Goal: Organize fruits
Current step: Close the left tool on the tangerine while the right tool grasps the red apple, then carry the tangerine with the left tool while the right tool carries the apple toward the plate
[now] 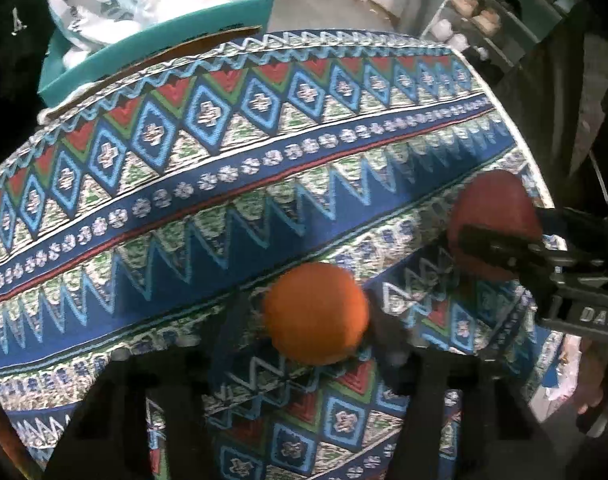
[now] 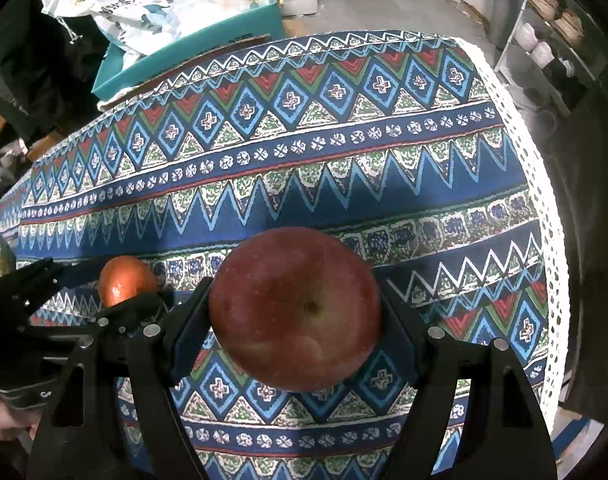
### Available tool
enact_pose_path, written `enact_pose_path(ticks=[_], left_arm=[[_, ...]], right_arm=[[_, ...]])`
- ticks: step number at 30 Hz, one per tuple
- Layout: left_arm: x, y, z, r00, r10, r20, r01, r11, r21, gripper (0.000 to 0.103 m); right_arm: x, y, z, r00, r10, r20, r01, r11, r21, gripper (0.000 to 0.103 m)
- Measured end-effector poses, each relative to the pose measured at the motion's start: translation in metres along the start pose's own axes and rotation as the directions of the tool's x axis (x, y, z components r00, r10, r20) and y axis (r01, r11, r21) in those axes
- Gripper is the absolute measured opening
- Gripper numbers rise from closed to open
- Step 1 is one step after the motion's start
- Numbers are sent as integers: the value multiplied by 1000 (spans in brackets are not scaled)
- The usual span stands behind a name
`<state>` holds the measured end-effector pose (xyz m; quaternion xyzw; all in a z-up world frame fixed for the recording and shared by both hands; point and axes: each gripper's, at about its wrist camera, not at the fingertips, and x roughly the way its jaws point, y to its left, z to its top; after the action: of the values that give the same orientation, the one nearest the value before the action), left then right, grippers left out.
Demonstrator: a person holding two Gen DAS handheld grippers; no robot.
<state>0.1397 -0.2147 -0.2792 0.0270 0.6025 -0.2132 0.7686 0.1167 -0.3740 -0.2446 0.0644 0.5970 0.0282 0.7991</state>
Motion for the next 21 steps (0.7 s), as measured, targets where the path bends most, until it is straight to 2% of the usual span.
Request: enact_pose_path(ticks=[5, 8, 21], left_arm=[[-5, -3, -4, 999, 46, 23, -47, 999, 27, 49], [-12, 0, -4, 999, 43, 34, -43, 999, 18, 49], [-80, 3, -3, 981, 87, 171, -92, 996, 21, 49]], right_arm=[[-2, 4, 2, 1000, 1, 8, -1, 1000, -10, 77], [-9, 8, 4, 1000, 4, 28, -3, 1000, -17, 77], [-53, 31, 6, 989, 41, 142, -31, 997, -77, 77]])
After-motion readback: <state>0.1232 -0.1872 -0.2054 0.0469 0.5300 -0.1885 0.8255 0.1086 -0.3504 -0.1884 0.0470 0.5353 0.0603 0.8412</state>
